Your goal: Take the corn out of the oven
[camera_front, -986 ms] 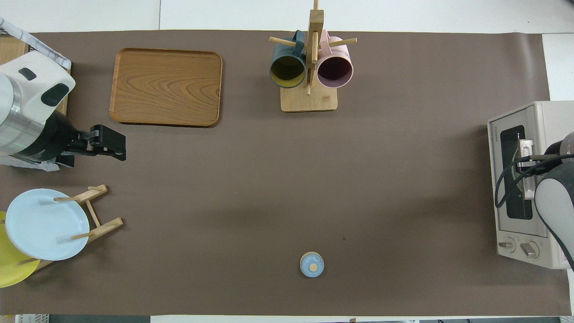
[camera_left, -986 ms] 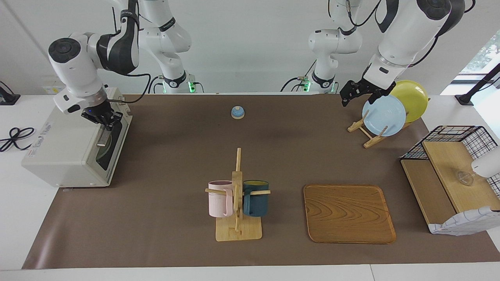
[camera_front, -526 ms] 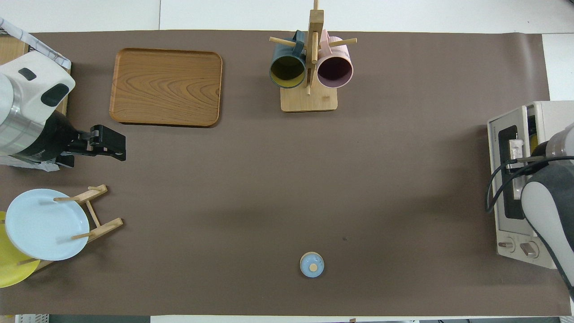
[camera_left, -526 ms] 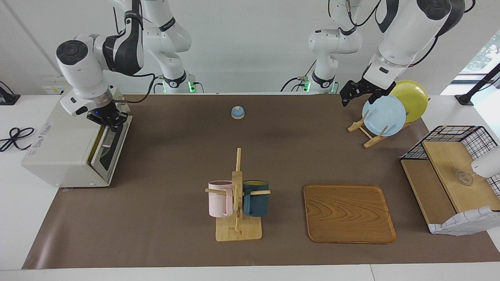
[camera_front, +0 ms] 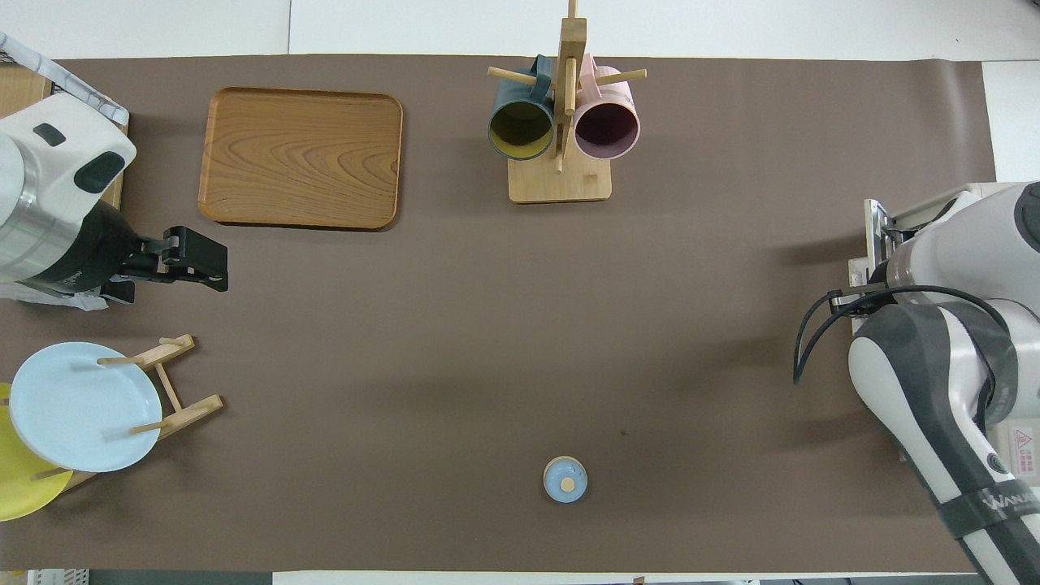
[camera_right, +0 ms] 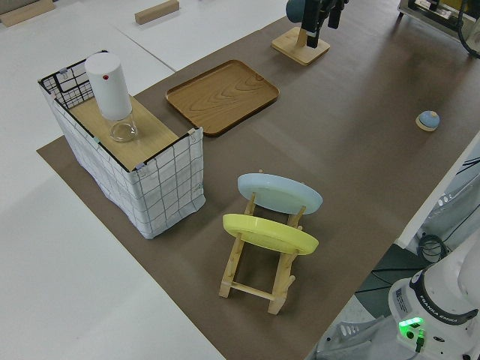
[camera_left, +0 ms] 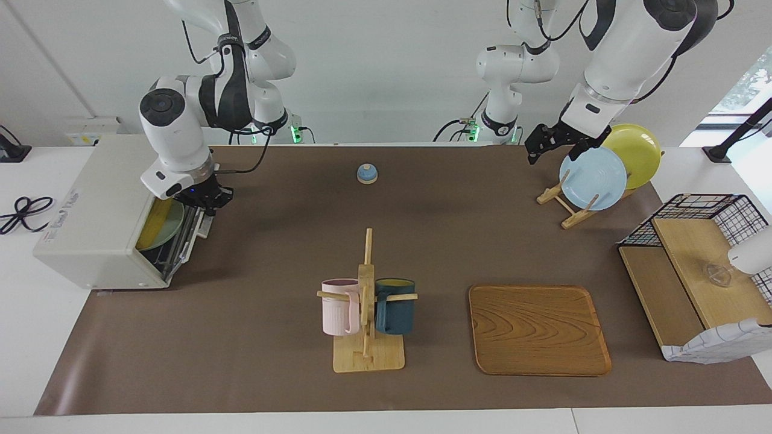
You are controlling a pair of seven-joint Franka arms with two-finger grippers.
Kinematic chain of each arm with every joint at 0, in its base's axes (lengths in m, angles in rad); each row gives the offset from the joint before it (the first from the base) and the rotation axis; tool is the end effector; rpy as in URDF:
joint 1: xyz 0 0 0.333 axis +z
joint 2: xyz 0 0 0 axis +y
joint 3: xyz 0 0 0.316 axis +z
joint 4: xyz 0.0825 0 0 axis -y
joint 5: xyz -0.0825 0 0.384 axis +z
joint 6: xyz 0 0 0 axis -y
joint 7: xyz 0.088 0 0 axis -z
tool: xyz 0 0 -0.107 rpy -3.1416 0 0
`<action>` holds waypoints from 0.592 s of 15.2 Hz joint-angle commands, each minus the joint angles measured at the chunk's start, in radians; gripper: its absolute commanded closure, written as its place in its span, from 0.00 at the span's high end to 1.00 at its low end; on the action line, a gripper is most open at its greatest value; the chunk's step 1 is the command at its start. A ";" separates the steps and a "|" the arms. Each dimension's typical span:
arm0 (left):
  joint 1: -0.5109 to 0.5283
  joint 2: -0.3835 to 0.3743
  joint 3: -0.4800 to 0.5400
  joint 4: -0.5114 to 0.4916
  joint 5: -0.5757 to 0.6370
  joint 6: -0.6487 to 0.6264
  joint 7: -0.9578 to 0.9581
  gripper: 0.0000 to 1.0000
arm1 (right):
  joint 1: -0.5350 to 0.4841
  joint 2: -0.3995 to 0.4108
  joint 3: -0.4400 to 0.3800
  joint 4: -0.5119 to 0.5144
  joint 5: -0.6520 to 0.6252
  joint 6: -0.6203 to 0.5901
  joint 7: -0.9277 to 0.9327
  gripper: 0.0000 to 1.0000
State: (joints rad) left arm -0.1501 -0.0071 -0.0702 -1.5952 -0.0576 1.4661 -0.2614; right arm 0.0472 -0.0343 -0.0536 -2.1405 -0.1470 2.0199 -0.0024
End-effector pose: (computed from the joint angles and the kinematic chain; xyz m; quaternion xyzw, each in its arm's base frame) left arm 0.5254 -0.1246 0.6087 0.9975 0.0193 -0.0660 0.0132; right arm 0.5227 -0.0120 0.4130 0.9965 0.0328 -0.0433 0.0636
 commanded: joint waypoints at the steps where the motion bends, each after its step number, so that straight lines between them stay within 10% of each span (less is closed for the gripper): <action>1: 0.001 -0.014 0.000 -0.009 0.019 0.005 0.001 1.00 | -0.011 0.040 -0.015 -0.016 -0.026 0.128 0.005 0.00; 9: 0.001 -0.014 0.000 -0.009 0.019 0.003 0.001 1.00 | 0.051 0.149 -0.014 -0.036 -0.026 0.247 0.102 0.00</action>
State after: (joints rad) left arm -0.1501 -0.0071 -0.0702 -1.5952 -0.0576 1.4661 -0.2614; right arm 0.0988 0.0735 -0.0527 -2.1812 -0.1469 2.2164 0.0789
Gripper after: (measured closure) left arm 0.000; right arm 0.991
